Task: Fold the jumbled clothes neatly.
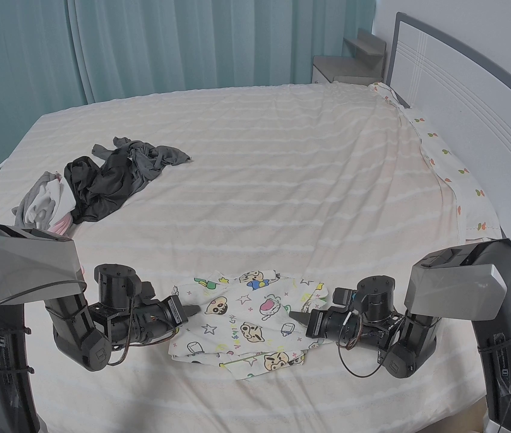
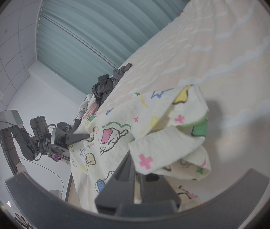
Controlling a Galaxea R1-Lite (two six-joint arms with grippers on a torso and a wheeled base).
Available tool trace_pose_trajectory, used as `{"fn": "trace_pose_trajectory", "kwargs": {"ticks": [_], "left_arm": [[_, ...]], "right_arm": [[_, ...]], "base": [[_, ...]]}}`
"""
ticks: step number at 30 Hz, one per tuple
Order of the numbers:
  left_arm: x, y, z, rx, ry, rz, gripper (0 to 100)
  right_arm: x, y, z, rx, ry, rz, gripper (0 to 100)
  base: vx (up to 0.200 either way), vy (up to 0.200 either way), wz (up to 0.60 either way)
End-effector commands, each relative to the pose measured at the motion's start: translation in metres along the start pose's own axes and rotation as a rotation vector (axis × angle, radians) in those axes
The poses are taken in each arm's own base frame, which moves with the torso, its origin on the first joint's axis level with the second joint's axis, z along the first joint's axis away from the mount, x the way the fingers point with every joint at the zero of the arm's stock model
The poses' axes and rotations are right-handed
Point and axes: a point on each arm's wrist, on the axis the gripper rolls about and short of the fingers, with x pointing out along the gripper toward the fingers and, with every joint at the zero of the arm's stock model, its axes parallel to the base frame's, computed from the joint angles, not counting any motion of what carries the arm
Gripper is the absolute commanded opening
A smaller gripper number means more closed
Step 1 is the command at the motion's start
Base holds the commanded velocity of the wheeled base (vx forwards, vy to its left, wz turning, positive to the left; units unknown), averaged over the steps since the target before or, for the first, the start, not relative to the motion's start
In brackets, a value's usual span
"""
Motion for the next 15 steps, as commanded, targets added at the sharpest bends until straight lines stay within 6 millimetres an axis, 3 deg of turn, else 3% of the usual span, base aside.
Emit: {"fn": "trace_pose_trajectory", "kwargs": {"ticks": [1, 15], "left_arm": [[-0.0027, -0.0006, -0.0006, -0.001, 0.000, 0.002, 0], [-0.0053, 0.0025, -0.0045, -0.008, 0.009, 0.022, 0]], "right_arm": [[-0.0004, 0.0003, -0.0006, 0.000, 0.000, 0.002, 0], [0.0004, -0.0002, -0.0019, 0.001, 0.003, 0.002, 0]], "base": [[0.000, 0.200, 0.00], [0.000, 0.200, 0.00]]}}
